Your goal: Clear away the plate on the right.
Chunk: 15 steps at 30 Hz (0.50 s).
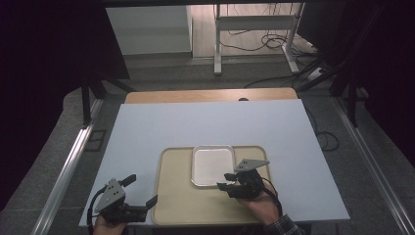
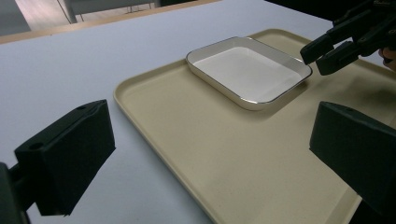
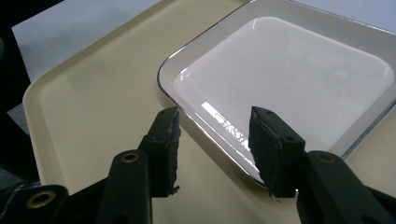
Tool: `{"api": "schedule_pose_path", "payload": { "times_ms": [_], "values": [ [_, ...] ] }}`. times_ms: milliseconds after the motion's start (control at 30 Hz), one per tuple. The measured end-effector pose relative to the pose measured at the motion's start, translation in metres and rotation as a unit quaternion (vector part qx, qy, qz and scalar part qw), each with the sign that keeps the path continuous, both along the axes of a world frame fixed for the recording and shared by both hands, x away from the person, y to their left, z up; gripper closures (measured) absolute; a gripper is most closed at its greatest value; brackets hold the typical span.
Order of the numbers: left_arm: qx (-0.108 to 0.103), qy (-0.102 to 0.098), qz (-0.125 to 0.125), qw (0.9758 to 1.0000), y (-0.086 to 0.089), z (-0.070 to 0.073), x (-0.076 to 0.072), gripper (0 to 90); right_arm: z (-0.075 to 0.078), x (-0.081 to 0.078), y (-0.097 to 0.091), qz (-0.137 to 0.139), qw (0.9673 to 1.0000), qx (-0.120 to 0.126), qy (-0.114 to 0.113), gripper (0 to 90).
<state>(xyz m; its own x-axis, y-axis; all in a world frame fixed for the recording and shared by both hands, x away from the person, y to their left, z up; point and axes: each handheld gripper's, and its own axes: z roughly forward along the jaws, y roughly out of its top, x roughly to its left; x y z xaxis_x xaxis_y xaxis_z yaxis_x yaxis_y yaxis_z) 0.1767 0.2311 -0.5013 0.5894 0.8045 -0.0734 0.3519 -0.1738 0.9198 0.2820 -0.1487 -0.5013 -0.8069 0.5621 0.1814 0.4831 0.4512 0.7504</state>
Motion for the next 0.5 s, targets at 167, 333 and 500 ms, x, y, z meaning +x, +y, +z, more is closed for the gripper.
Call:
{"api": "schedule_pose_path", "payload": {
  "times_ms": [167, 333, 500],
  "values": [
    [-0.001, 0.000, 0.000, 1.0000, 0.0001, 0.0000, 0.0000, 0.0, 0.0024, 0.0000, -0.0027, -0.001, 1.0000, -0.003, -0.008, 48.3],
    [-0.001, 0.001, -0.001, 1.0000, 0.0002, -0.0001, 0.0001, 0.0, 0.0047, -0.0002, -0.0057, -0.002, 0.9999, -0.006, -0.014, 44.9],
    [-0.002, 0.001, -0.001, 1.0000, 0.0001, -0.0001, 0.0002, 0.0, 0.0074, -0.0002, -0.0100, -0.004, 0.9998, -0.006, -0.021, 42.4]
  ]
}}
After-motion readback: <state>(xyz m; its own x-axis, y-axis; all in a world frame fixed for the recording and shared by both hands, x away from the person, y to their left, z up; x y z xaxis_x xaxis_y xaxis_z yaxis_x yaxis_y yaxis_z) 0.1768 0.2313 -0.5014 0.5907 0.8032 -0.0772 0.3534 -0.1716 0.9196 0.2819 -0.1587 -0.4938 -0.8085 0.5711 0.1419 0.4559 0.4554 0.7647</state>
